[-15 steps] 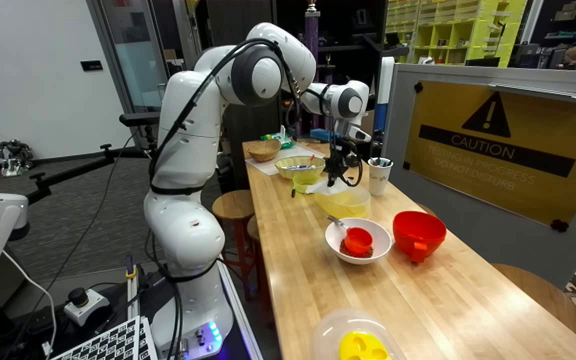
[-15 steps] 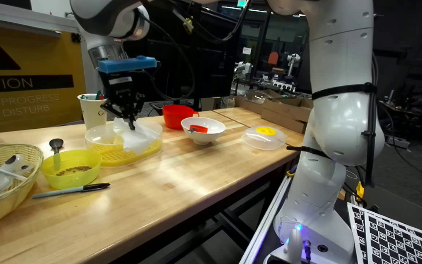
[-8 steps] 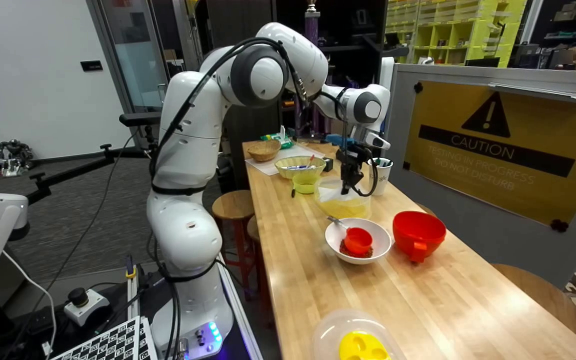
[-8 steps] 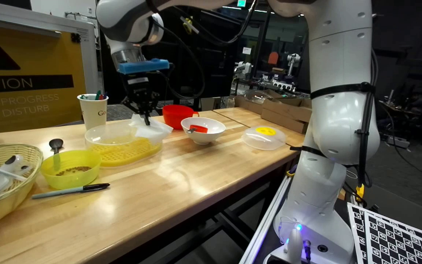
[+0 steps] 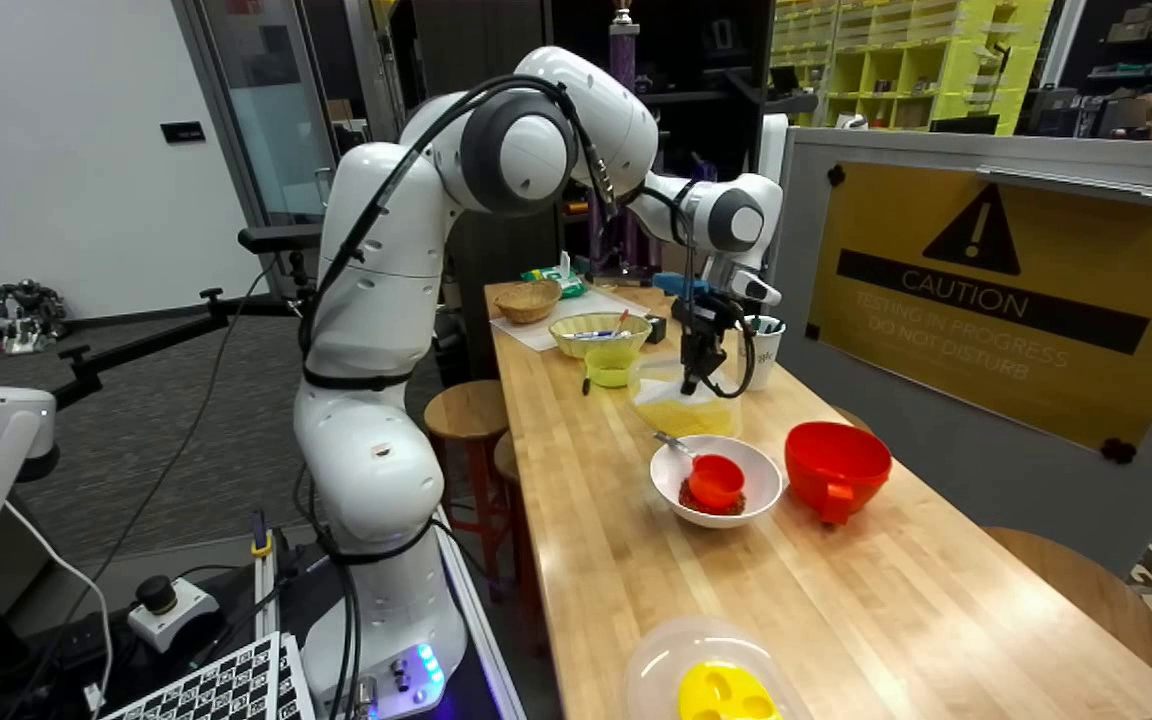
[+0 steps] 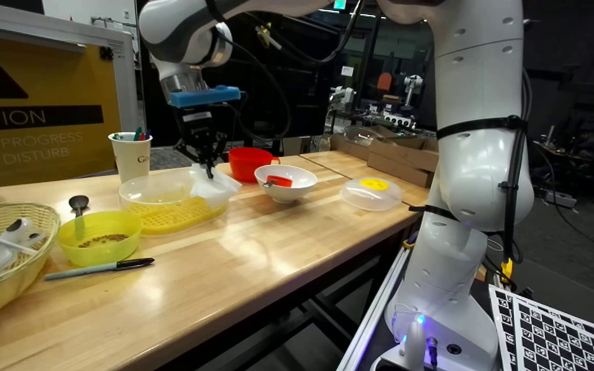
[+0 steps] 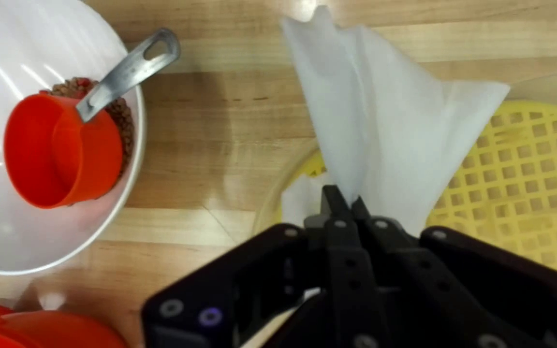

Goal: Use the white napkin to wipe the yellow container.

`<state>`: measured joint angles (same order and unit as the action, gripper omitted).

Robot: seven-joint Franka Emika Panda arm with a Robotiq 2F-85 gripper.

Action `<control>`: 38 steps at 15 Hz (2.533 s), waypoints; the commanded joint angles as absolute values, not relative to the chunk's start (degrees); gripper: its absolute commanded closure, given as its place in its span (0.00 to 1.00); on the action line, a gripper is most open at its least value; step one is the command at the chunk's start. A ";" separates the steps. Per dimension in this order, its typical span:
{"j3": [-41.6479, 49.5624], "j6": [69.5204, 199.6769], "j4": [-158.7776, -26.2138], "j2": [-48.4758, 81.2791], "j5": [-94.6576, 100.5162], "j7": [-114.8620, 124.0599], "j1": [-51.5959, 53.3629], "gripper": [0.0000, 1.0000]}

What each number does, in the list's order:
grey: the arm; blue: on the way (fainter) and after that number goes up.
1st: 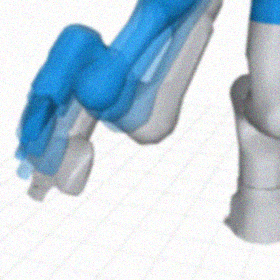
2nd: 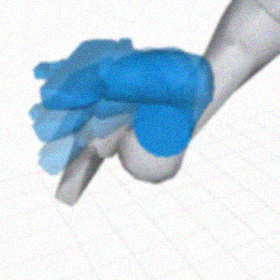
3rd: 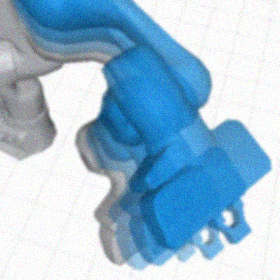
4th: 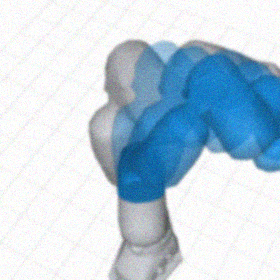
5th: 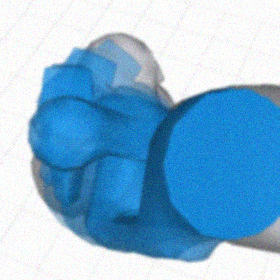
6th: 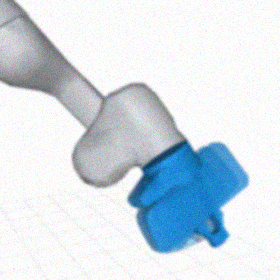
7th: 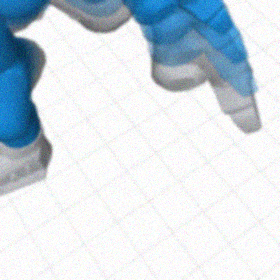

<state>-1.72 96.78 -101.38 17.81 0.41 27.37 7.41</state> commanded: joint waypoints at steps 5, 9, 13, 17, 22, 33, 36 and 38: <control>-5.49 97.55 -103.25 15.36 2.03 27.46 13.06 1.00; -7.18 97.85 -103.91 14.72 3.25 27.19 15.40 1.00; -8.19 98.50 -104.47 13.94 4.96 27.19 16.44 1.00; -8.62 99.26 -105.48 12.65 5.67 27.07 16.39 1.00; -8.72 99.83 -105.90 11.86 6.06 27.11 16.25 1.00; -8.70 99.89 -105.97 11.34 6.57 27.41 16.17 0.74; -8.67 99.86 -105.98 11.29 6.67 27.39 16.09 0.63; -8.65 99.89 -106.01 11.23 6.71 27.38 16.01 0.49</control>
<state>-8.47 99.57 -104.32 13.24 5.84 27.40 16.21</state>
